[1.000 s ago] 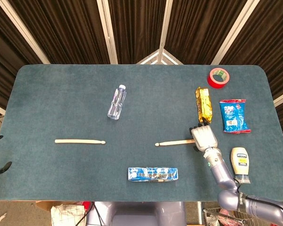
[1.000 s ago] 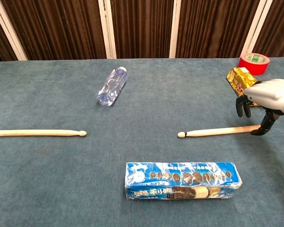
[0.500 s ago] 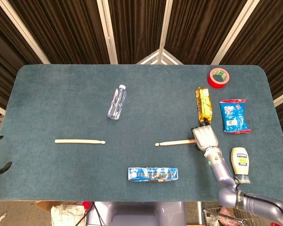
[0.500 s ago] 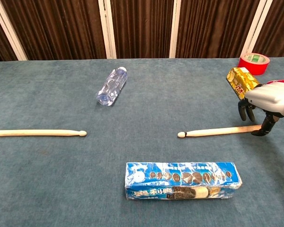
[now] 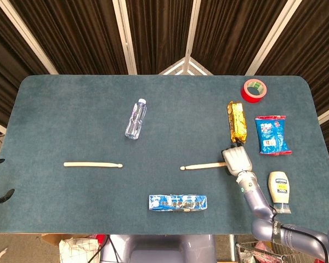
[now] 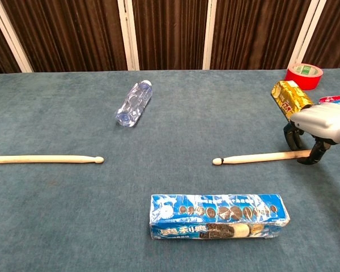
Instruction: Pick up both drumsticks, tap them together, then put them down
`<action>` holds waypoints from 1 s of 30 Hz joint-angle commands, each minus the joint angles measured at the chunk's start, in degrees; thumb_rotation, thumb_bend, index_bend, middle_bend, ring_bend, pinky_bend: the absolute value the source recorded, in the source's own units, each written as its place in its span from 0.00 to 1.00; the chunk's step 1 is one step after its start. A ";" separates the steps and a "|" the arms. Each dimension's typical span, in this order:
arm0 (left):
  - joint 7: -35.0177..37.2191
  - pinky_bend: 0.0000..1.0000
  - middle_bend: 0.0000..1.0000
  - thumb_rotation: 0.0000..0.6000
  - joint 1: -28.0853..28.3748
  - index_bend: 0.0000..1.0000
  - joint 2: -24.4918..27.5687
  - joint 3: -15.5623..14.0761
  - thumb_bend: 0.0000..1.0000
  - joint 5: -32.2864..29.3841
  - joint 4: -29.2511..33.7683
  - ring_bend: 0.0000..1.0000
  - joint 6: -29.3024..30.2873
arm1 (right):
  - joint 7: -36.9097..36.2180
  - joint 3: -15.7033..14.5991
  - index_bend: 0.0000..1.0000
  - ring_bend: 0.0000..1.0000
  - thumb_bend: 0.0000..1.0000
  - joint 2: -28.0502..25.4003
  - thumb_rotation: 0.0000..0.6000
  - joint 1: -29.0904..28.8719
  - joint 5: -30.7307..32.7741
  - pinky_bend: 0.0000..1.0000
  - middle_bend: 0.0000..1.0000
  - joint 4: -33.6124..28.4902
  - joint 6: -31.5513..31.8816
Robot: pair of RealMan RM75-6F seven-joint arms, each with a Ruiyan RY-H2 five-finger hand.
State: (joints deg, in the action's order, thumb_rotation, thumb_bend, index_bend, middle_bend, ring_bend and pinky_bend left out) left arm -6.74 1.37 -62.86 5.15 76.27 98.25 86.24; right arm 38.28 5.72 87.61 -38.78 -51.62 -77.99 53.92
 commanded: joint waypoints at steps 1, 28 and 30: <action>-0.03 0.00 0.17 1.00 0.06 0.23 -0.01 0.01 0.26 -0.07 -0.01 0.00 -0.13 | 0.19 -0.08 0.51 0.30 0.34 0.41 1.00 -0.23 -0.01 0.04 0.47 0.12 0.02; 0.77 0.00 0.17 1.00 0.48 0.23 0.30 0.05 0.26 -0.42 -0.19 0.00 -1.08 | 5.99 0.49 0.52 0.32 0.36 3.32 1.00 -2.66 3.35 0.04 0.49 -2.10 3.07; 0.70 0.00 0.17 1.00 0.53 0.23 0.29 0.01 0.26 -0.41 -0.16 0.00 -1.17 | 6.08 0.53 0.53 0.33 0.37 3.34 1.00 -2.73 3.48 0.04 0.50 -2.17 3.20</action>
State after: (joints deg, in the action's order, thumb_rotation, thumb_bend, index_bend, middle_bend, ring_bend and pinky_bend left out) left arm -6.05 1.90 -62.57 5.17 75.85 98.09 85.07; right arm 44.34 6.23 90.93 -41.49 -48.17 -80.14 57.10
